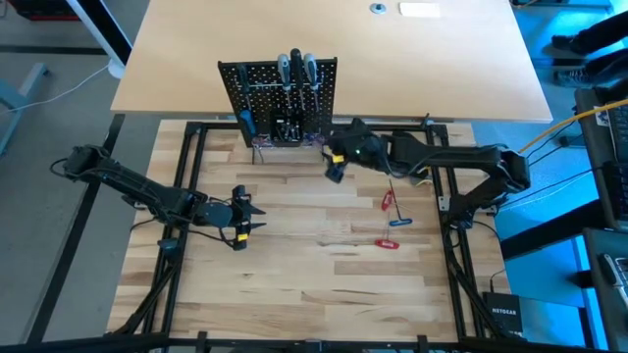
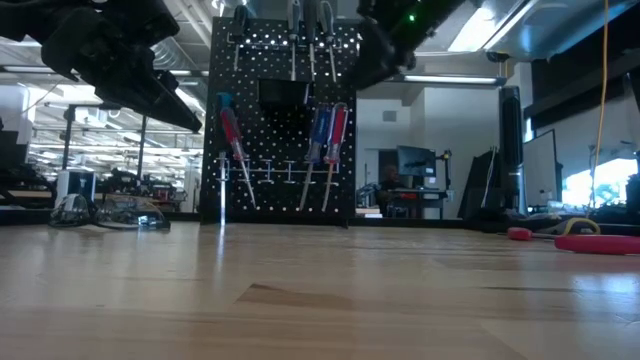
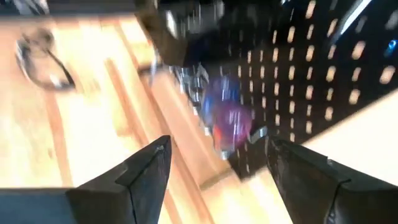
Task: Hang tools onto peg board
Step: Hang the blue and transparent screwdriver on the peg board, then hang the bottom red t-handle hex key on the peg board
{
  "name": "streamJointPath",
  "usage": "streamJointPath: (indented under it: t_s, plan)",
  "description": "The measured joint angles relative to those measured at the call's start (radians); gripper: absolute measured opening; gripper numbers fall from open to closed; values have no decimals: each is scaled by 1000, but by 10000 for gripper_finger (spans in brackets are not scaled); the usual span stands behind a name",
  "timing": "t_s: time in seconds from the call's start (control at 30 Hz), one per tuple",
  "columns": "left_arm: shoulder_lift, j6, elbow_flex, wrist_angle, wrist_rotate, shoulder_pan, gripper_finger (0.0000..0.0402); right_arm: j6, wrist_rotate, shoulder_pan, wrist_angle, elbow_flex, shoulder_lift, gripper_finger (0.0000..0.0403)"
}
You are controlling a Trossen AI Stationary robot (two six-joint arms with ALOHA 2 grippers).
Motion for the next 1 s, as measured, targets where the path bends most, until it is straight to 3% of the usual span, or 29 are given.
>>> streamJointPath:
  t_s: [0.17,0.33,0.57,0.77,1.0]
  plan:
    - [0,0,0,1,0,0,136,6,30,5,51,-77,30,262]
    - [-1,17,0,11,0,1,136,-10,89,-41,248,-138,91,255]
    - [-1,30,0,-1,-1,16,136,-54,72,-100,497,-138,175,230]
    - [-1,7,0,-1,0,13,136,-55,63,-74,356,-138,135,220]
    - [-1,7,0,4,0,14,136,-50,83,39,180,-138,29,220]
